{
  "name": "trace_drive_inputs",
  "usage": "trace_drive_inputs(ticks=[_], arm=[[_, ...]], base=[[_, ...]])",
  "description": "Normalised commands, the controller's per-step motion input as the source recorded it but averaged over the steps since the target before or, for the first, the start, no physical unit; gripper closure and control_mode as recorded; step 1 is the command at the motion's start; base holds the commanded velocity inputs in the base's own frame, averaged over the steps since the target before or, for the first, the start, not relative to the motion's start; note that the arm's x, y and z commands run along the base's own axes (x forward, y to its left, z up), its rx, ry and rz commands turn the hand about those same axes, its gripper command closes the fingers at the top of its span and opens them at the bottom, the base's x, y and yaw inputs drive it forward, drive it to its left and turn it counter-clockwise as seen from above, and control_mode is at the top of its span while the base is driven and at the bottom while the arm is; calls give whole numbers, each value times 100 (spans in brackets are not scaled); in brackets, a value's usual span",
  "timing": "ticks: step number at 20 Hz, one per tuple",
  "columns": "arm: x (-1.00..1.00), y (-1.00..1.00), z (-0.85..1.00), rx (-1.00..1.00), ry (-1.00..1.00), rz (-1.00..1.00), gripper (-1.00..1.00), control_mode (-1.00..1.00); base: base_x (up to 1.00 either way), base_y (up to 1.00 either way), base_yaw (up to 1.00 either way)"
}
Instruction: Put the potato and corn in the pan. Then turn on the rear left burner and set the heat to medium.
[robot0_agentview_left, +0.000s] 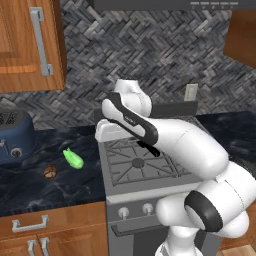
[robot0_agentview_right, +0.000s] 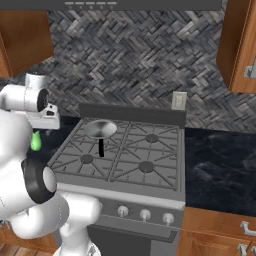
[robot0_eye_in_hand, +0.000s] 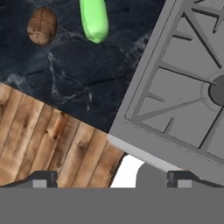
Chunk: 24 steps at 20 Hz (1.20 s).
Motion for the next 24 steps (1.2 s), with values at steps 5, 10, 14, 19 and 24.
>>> trace_drive_inputs(ticks=[5, 10, 14, 19, 24], arm=[[21, 31, -30, 0, -10, 0, -100, -100], [15, 29, -28, 0, -19, 0, -100, -100], [9, 27, -9, 0, -18, 0, -100, -100], [5, 19, -5, 0, -13, -1, -100, -100], [4, 9, 0, 0, 1, 0, -100, -100]], base=[[0, 0, 0], [0, 0, 0], [0, 0, 0], [0, 0, 0], [0, 0, 0]])
